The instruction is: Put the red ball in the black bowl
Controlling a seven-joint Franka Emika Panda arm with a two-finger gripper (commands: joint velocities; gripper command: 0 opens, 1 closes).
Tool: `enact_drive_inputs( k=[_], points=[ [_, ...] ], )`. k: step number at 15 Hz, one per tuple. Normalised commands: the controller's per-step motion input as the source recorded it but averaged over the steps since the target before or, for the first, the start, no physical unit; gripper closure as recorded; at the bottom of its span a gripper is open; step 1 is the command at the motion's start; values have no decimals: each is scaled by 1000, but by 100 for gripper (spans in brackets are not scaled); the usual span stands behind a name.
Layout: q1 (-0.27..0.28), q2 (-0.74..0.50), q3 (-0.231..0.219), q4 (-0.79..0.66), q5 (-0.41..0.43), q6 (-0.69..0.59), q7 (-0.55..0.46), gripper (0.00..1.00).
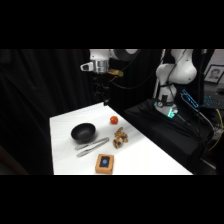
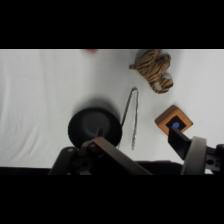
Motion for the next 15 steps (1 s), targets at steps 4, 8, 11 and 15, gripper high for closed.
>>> enact_drive_inputs(
  k=[4, 8, 11, 15],
  points=[
    [-54, -155, -57, -298, 35, 248, -57, 0],
    [-46, -131, -37, -286, -1, 275, -15, 0],
    [-66, -69, -52, -250, -55, 317, 24, 0],
    [-88, 7, -81, -202, -24, 332, -10, 0]
  ],
)
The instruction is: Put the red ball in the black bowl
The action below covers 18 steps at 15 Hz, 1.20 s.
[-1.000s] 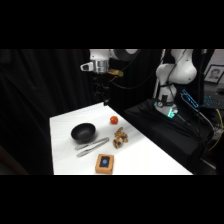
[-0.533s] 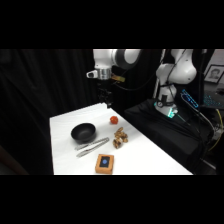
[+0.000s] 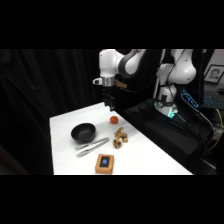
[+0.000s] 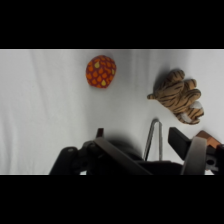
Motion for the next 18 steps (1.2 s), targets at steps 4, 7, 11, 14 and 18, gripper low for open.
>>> enact_drive_inputs(
  k=[4, 7, 11, 14, 18],
  points=[
    [-83, 63, -69, -144, 27, 327, -44, 0],
    [-69, 91, -39, -131, 94, 326, -78, 0],
    [-70, 137, -7, -103, 203, 337, -160, 0],
    [-96, 176, 50, -62, 280, 319, -238, 0],
    [-162, 206, 130, -9, 285, 284, -270, 0]
  ],
)
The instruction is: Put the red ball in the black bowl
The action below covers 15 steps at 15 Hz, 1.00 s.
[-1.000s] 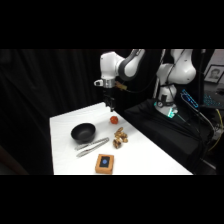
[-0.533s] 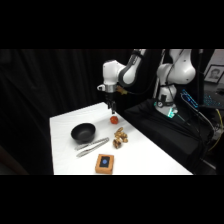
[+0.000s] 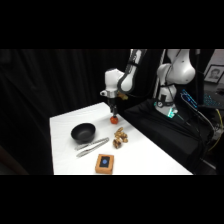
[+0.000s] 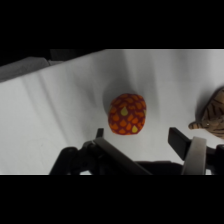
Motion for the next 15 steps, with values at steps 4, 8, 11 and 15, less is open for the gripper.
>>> enact_drive_inputs(
  k=[4, 8, 11, 15],
  points=[
    [-213, 198, 198, 41, 226, 227, -243, 0],
    [-208, 172, 213, 73, 163, 190, -202, 0],
    [-212, 156, 212, 101, 153, 185, -202, 25],
    [-167, 121, 148, 99, 85, 167, -137, 53]
  ],
)
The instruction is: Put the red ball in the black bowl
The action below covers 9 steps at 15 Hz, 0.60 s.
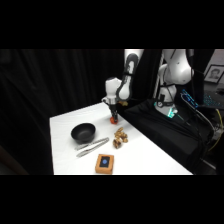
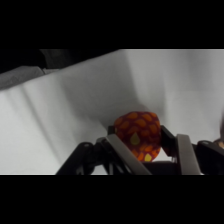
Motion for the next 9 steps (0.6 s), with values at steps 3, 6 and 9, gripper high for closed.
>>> enact_drive_inputs(
  k=[3, 6, 9],
  points=[
    [-88, 17, 58, 50, -26, 99, -56, 77],
    [36, -158, -47, -48, -161, 14, 34, 97],
    [184, -295, -187, -121, -306, -76, 149, 95]
  ],
)
